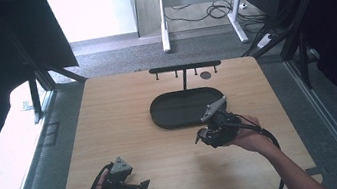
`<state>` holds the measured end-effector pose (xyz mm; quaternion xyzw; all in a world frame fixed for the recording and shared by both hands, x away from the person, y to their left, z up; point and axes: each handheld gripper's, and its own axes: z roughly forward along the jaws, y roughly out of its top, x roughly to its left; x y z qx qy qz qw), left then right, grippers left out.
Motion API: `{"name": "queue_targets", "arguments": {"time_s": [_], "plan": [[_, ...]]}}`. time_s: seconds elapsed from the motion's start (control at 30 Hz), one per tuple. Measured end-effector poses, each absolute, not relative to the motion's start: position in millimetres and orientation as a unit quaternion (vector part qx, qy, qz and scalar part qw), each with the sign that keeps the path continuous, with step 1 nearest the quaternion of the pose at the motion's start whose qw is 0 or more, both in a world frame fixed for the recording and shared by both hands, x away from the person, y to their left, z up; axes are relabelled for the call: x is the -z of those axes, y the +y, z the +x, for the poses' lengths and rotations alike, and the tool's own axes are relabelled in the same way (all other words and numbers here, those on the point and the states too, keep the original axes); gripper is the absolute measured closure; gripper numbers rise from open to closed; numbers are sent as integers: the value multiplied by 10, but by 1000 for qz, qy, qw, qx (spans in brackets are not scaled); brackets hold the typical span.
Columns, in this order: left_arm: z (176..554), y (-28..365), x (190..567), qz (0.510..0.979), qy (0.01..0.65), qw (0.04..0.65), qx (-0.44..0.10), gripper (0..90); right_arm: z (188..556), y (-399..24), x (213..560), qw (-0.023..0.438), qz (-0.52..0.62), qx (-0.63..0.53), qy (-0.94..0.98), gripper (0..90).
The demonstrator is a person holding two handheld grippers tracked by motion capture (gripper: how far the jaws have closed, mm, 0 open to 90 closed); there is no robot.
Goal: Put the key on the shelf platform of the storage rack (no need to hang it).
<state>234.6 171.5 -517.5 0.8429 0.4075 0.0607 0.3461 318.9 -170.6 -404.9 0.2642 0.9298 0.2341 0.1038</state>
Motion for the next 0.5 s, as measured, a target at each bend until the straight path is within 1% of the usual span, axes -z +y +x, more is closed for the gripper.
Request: {"name": "queue_targets", "arguments": {"time_s": [0.5], "plan": [[2350, 1717, 5182, 843, 408, 346, -60, 200, 3280, -1574, 3939, 107, 256, -239, 931, 491]]}}
